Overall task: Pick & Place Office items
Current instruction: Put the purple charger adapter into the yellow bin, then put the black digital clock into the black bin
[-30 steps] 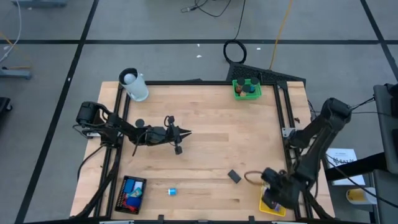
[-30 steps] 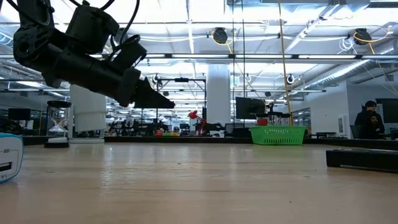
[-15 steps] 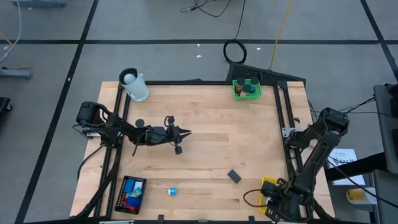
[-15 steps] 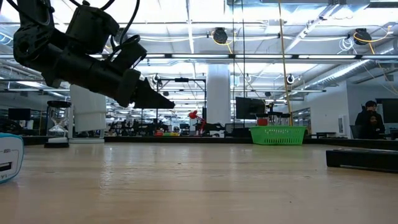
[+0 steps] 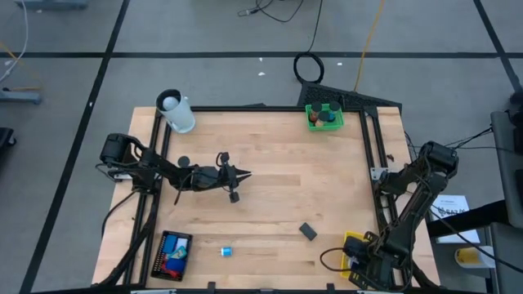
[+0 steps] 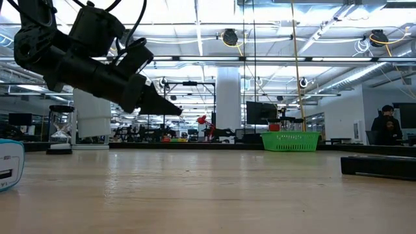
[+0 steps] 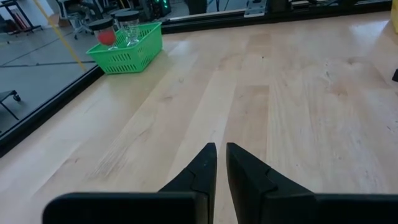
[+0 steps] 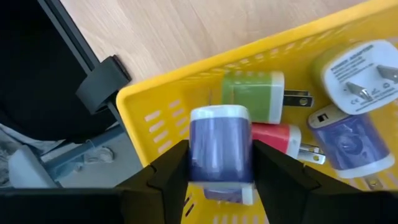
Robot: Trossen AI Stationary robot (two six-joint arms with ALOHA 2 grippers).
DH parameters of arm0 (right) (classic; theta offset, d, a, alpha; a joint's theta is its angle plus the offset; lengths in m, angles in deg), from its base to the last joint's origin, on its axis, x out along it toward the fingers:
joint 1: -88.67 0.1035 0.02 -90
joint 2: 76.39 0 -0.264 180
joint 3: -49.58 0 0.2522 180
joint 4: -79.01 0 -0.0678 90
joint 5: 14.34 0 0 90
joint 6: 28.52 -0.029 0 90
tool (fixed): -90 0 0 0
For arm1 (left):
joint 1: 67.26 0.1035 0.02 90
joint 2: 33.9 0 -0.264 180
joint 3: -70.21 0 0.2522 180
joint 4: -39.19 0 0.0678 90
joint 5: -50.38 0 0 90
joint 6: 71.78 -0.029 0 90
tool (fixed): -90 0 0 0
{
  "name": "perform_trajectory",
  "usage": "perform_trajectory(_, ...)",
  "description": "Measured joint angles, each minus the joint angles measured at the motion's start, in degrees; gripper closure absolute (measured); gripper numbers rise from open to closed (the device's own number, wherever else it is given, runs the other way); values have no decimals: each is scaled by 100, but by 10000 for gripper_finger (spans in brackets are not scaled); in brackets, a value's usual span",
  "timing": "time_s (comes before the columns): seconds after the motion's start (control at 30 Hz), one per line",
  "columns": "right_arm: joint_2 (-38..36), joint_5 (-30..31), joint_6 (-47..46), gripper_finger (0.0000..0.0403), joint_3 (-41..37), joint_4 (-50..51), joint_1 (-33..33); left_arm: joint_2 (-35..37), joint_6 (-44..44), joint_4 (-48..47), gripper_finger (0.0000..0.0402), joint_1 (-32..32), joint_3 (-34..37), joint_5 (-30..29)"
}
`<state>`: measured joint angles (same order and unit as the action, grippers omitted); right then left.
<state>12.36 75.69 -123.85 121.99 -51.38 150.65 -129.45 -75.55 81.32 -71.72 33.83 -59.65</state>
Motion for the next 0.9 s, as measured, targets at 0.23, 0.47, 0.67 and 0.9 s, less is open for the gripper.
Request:
perform_trajectory(0.23,0,-11,-144,242,0,-1,-4,0,2,-34,357,0,0,2)
perform_trajectory(0.47,0,-451,-154,240,-2,-108,-97,0,23,-95,357,0,0,205)
perform_trajectory(0.67,0,-962,-72,281,-2,-133,-227,0,4,-98,357,2,0,205)
perform_trajectory(0.9,-285,-1093,-102,356,-4,-131,-428,0,2,-134,357,0,0,218)
